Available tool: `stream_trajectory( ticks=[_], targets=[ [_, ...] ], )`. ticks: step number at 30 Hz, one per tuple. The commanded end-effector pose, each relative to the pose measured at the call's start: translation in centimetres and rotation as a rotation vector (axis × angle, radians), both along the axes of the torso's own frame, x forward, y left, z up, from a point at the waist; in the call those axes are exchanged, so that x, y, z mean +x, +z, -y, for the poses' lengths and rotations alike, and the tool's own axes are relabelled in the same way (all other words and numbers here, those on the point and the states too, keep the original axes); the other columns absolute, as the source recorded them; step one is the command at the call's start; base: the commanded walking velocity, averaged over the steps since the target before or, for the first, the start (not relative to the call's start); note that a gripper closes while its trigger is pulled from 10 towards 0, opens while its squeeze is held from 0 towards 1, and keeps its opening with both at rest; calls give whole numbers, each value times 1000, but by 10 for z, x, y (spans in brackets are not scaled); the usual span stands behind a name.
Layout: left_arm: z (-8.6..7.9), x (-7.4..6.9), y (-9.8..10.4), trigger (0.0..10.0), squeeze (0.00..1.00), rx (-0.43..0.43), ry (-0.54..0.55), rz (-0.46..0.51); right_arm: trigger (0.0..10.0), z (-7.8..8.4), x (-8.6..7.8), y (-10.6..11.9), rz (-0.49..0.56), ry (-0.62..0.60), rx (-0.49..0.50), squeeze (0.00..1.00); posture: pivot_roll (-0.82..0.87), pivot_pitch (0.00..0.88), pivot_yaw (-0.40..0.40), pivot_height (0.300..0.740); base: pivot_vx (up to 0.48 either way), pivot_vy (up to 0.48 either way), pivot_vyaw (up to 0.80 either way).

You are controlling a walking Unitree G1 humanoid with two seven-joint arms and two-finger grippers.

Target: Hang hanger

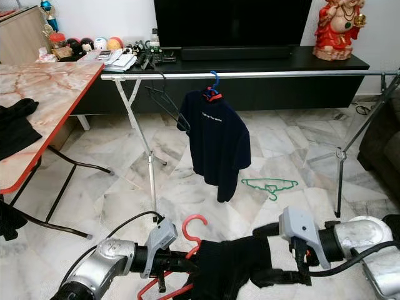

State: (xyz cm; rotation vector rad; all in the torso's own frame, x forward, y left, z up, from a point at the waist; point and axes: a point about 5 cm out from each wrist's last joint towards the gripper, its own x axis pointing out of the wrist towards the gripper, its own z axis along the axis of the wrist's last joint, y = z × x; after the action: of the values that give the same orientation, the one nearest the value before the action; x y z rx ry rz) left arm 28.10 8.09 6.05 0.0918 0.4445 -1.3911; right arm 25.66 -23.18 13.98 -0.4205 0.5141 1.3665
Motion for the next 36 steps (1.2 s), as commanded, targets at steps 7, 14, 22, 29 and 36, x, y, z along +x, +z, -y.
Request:
stream_trajectory(
  ticks=[7, 14, 22, 29, 36],
  targets=[
    [14, 1, 25, 10000, 0, 0, -147, 92, 10000, -7, 9, -8, 23, 84, -34, 992, -56, 53, -22, 740, 0, 0, 0],
    [18, -1, 28, 10000, 0, 23, -182, 114, 10000, -12, 16, -20, 3, 122, -43, 0, -49, 33, -30, 740, 0, 0, 0],
    [21, -2, 29, 10000, 0, 28, -174, 135, 10000, -20, 32, -24, 52, 74, -12, 0, -40, 23, -39, 740, 0, 0, 0],
    [23, -2, 31, 10000, 0, 23, -165, 144, 10000, -27, 33, -30, 24, 114, 21, 0, -38, 17, -42, 740, 0, 0, 0],
    [26, -1, 37, 10000, 0, 15, -170, 159, 10000, -31, 27, -42, -39, 177, -4, 0, -27, 12, -39, 740, 0, 0, 0]
  ],
)
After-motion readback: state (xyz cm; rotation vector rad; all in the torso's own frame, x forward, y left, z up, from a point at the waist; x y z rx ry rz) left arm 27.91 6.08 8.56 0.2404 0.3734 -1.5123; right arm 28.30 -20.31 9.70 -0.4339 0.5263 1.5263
